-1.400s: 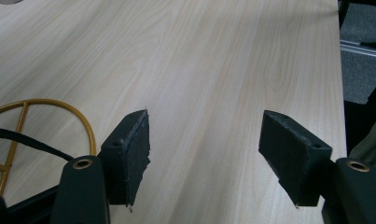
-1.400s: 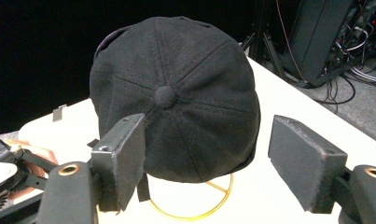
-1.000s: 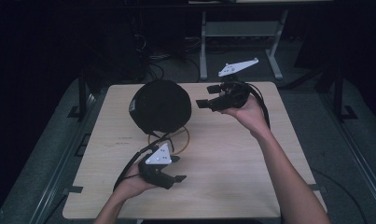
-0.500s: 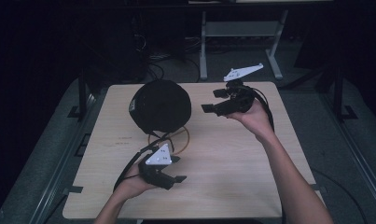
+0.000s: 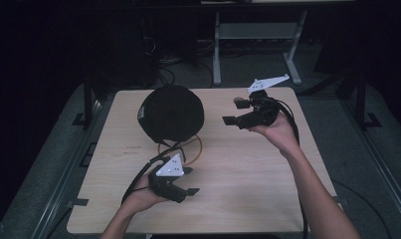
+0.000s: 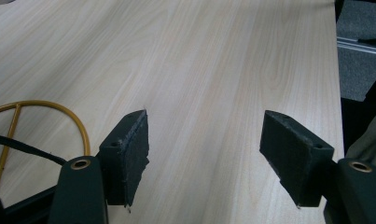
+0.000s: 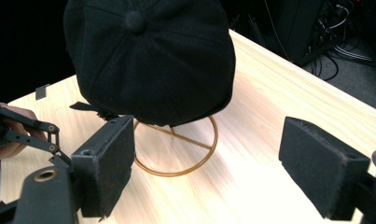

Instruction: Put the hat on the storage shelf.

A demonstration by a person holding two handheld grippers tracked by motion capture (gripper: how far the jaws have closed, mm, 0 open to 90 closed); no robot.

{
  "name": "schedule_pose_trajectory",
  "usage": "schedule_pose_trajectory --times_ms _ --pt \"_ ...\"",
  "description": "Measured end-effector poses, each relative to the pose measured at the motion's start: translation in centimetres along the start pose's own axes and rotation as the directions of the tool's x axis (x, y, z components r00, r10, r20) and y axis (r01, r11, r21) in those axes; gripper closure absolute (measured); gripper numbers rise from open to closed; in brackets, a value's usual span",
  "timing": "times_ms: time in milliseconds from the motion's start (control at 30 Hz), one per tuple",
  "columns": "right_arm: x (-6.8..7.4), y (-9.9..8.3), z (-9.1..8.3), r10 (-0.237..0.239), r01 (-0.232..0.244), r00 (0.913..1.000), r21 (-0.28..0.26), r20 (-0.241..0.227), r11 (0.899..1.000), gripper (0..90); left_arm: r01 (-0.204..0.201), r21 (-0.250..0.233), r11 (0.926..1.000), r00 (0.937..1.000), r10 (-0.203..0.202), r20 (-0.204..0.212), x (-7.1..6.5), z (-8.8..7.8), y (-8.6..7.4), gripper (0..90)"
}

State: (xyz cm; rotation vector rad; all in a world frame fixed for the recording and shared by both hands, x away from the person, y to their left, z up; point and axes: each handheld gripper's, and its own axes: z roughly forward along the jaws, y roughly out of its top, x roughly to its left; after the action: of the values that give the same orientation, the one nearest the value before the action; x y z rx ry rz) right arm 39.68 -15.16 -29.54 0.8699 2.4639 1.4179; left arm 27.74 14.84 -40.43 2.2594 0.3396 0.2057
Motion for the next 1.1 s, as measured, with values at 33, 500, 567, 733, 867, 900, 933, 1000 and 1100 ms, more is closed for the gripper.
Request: schedule_pose_trajectory --times_ms 33,500,567,733,867,900,933,1000,1100 --pt "-0.1 -0.2 -0.1 0.004 -0.004 1.0 0.0 0.001 1.0 17.9 -0.002 0.0 1.0 1.0 0.002 0.0 0.0 0.0 0.0 32.4" --pt "-0.8 -3.0 -1.2 0.031 -0.031 0.9991 0.006 0.028 0.999 17.3 -0.005 -0.003 1.0 1.0 0.005 0.001 -0.2 0.1 0.0 32.4" --pt "-0.9 -3.3 -1.4 0.036 -0.036 0.9988 0.003 0.032 0.999 17.2 -0.002 -0.006 1.0 1.0 0.002 0.0 -0.2 0.1 0.0 32.4" --pt "-0.9 -4.4 -1.8 0.045 -0.045 0.9983 0.004 0.036 0.999 17.2 0.003 0.0 1.0 1.0 -0.003 0.002 -0.2 0.2 -0.1 32.3" --pt "-0.9 -5.3 -2.0 0.052 -0.052 0.9979 0.006 0.038 0.999 17.2 -0.001 -0.001 1.0 1.0 0.001 0.0 -0.2 0.3 -0.1 32.3" --pt "-1.0 -5.6 -2.1 0.052 -0.053 0.9979 0.005 0.038 0.999 17.2 -0.001 -0.001 1.0 1.0 0.001 0.0 -0.2 0.3 -0.1 32.3" --pt "-1.0 -5.8 -2.1 0.058 -0.059 0.9975 0.01 0.039 0.998 17.1 0.0 0.001 1.0 1.0 0.0 0.0 -0.2 0.3 0.0 32.3" --pt "-1.0 -6.3 -2.2 0.059 -0.06 0.9974 0.01 0.041 0.998 17.1 -0.001 0.003 1.0 1.0 0.001 0.0 -0.3 0.4 0.0 32.2" --pt "-1.0 -6.9 -2.5 0.065 -0.065 0.9969 0.013 0.044 0.998 17.1 -0.002 0.003 1.0 1.0 0.002 0.001 -0.3 0.4 0.0 32.2"
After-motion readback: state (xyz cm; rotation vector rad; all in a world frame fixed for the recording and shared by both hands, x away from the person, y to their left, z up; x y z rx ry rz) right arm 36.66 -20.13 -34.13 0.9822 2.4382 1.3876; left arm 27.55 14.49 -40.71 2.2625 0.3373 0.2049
